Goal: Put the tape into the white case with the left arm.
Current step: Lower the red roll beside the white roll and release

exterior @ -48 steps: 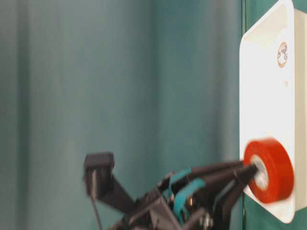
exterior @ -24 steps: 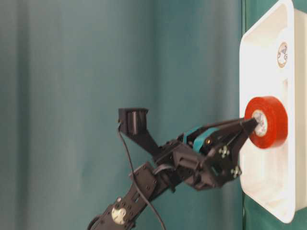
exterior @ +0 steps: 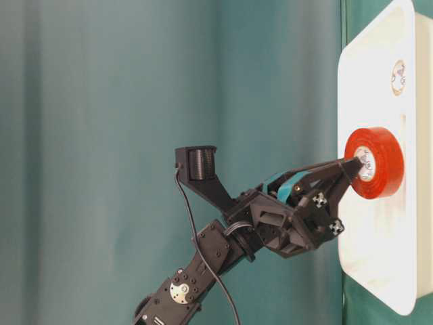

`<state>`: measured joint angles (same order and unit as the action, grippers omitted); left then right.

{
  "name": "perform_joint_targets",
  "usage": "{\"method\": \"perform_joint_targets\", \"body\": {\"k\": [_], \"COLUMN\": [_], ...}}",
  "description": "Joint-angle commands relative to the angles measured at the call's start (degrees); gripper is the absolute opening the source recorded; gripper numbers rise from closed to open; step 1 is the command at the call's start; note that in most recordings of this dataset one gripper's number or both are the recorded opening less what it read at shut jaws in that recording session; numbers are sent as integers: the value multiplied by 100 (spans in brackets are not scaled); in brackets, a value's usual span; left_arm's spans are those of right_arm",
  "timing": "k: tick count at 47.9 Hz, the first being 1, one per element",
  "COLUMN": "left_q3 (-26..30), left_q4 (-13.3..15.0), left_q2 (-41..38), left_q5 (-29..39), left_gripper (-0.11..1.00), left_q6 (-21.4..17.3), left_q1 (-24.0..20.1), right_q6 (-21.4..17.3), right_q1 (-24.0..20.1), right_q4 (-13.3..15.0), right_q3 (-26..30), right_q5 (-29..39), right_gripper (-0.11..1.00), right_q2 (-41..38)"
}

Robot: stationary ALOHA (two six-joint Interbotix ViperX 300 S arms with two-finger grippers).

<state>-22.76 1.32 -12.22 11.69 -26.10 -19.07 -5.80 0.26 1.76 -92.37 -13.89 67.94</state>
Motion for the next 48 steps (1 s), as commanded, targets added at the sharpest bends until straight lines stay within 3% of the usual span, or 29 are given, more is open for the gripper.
{"method": "perform_joint_targets", "body": {"k": [1,14,23,26,48], "left_q3": [88,-9,-105,-149,-510], "left_q4": [-9,-9,0,0,18], "left_q2": [97,97,246,352,782], "left_q5": [-53,-53,-53,-53,-246], "left_gripper": [24,26,79,91,91], "left_q6": [9,18,18,26,79], "left_q1": [-18,53,53,53,167], "right_q6": [-9,-9,-9,-9,-9], "right_q1": [9,9,9,9,9], "right_q4": [9,18,9,9,9], "right_q3": [44,53,44,44,44], "right_q5": [-26,-18,-26,-26,-26], "right_gripper": [-9,-9,-9,-9,-9], "right_q2": [-44,-44,-44,-35,-35]}}
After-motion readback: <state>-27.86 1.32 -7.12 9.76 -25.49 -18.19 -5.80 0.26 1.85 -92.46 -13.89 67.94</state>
